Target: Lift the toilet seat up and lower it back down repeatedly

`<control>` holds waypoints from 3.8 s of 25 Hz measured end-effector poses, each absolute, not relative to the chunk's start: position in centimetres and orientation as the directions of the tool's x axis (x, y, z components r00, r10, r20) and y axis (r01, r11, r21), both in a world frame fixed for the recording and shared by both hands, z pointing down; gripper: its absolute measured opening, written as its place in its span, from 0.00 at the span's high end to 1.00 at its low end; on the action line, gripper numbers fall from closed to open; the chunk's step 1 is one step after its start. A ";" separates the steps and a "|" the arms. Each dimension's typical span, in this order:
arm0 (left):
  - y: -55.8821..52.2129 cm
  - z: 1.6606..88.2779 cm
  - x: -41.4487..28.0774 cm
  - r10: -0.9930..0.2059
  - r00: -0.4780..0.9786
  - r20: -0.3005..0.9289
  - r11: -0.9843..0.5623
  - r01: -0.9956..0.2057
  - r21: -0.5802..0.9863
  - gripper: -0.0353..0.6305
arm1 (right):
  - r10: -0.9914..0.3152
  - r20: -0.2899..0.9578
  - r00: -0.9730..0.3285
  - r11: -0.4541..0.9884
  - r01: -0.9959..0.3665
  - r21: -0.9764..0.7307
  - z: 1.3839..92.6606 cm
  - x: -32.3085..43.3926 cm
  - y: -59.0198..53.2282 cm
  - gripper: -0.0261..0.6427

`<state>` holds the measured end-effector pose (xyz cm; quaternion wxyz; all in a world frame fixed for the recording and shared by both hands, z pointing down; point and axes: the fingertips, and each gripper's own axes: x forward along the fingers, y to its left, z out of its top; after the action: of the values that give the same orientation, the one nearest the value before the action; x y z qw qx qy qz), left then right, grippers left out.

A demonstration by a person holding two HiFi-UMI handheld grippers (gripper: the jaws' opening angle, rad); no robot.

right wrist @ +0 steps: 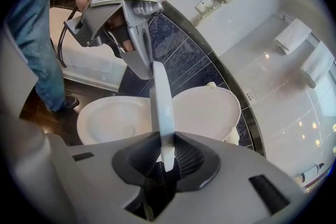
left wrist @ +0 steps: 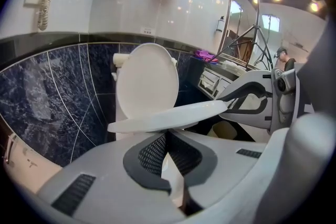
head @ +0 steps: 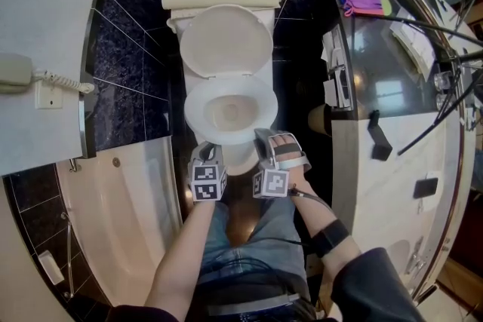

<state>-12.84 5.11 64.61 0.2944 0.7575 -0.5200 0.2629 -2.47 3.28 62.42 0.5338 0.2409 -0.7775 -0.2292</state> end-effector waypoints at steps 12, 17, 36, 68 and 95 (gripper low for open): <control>9.1 67.6 -12.1 -0.593 0.357 0.722 -0.283 -0.932 0.228 0.95 | -0.569 0.769 -0.293 0.820 -0.120 0.560 64.6 -1.0 9.5 0.94; 11.0 69.7 -11.8 -0.570 0.364 0.737 -0.292 -0.928 0.232 0.95 | -0.623 0.755 -0.206 0.772 -0.319 0.550 65.7 2.4 8.8 0.94; 21.7 88.7 -11.1 -0.425 0.364 0.829 -0.372 -0.905 0.207 0.95 | -0.686 0.719 -0.109 0.529 -0.753 0.391 75.7 5.1 2.3 0.94; 7.4 56.8 -18.5 -0.699 0.309 0.645 -0.323 -0.941 0.102 0.95 | -0.679 0.679 -0.279 0.492 -0.860 0.138 56.3 2.5 2.1 0.93; 4.2 36.9 -19.1 -0.845 0.275 0.458 -0.290 -0.956 0.039 0.95 | -0.728 0.579 -0.367 0.458 -0.889 0.014 41.7 6.9 2.3 0.93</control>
<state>-19.14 4.18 36.91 0.1557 0.7831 -0.5751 0.1783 6.94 2.31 41.75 0.2630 0.4975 -0.8124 0.1525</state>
